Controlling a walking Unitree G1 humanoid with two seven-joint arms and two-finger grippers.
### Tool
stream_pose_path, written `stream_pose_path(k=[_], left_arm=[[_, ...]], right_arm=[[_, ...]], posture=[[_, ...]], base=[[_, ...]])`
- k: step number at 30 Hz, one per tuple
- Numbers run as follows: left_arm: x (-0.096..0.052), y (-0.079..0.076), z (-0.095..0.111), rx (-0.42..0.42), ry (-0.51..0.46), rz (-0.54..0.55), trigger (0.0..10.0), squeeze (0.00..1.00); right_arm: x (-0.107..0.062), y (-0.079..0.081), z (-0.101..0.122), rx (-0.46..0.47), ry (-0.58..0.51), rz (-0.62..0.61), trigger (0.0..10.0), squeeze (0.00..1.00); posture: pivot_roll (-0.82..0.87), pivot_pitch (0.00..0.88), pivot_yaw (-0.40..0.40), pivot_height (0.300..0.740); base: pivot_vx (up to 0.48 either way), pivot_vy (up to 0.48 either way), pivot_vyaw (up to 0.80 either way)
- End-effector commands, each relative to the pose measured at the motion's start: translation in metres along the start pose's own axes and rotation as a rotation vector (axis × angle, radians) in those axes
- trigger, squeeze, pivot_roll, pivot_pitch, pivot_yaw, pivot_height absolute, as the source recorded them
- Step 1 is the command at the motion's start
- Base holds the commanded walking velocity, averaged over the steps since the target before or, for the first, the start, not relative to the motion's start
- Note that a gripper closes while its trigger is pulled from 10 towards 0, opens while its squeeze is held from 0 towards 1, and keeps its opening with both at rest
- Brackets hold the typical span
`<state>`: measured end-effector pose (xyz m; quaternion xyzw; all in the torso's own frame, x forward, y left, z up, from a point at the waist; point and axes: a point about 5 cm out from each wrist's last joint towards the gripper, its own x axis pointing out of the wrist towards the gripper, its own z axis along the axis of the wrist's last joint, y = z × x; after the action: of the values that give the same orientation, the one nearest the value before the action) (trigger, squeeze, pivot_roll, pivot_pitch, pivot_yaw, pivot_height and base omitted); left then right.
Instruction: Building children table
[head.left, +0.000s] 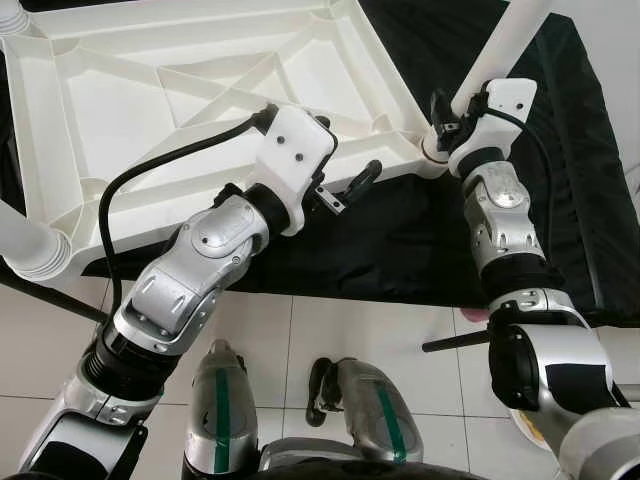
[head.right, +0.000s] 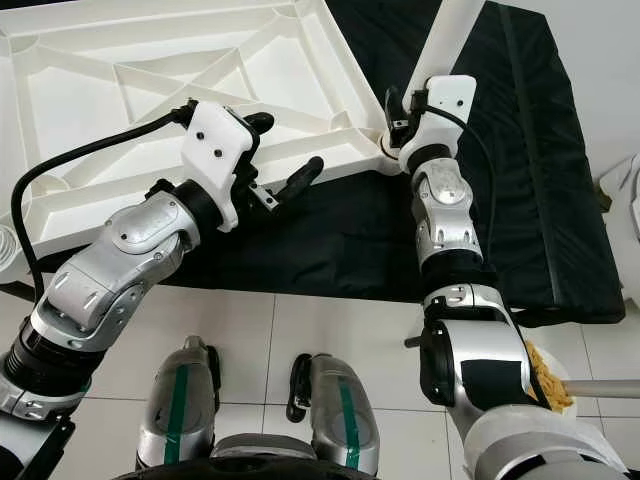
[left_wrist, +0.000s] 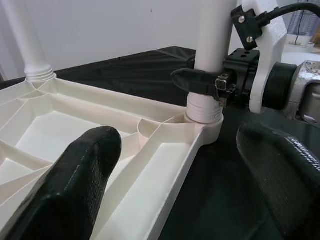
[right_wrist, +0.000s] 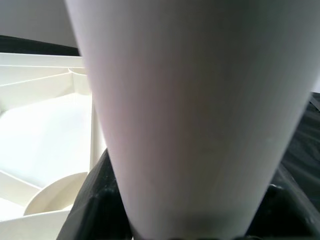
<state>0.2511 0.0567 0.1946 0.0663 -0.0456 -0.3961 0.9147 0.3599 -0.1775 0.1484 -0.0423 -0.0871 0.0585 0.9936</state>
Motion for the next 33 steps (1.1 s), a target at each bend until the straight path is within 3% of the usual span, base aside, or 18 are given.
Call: stream_pose_path(k=[1, 7, 12, 22, 33], left_arm=[[-0.001, -0.010, 0.003, 0.010, -0.006, -0.133, 10.0, 0.00], [-0.001, -0.009, 0.004, 0.010, -0.004, -0.135, 10.0, 0.00], [-0.001, -0.009, 0.005, 0.008, -0.006, -0.139, 10.0, 0.00], [0.000, -0.009, 0.006, 0.011, -0.006, -0.147, 10.0, 0.00], [-0.001, -0.009, 0.007, 0.015, -0.008, -0.143, 10.0, 0.00]], right_arm=[[-0.007, 0.000, -0.015, -0.002, 0.058, 0.014, 10.0, 0.00], [-0.015, 0.007, -0.019, 0.040, 0.049, 0.058, 10.0, 0.00], [-0.017, 0.002, -0.024, 0.068, 0.080, 0.032, 10.0, 0.00], [-0.011, -0.011, -0.030, 0.127, 0.180, -0.033, 10.0, 0.00], [-0.006, -0.007, -0.031, 0.173, 0.222, -0.012, 10.0, 0.00]], posture=[[0.15, 0.085, -0.118, 0.740], [0.15, 0.084, -0.116, 0.740], [0.14, 0.081, -0.113, 0.740], [0.14, 0.069, -0.110, 0.740], [0.15, 0.058, -0.115, 0.740]], base=[[0.000, 0.000, 0.00], [0.000, 0.000, 0.00], [0.000, 0.000, 0.00], [0.000, 0.000, 0.00], [0.000, 0.000, 0.00]])
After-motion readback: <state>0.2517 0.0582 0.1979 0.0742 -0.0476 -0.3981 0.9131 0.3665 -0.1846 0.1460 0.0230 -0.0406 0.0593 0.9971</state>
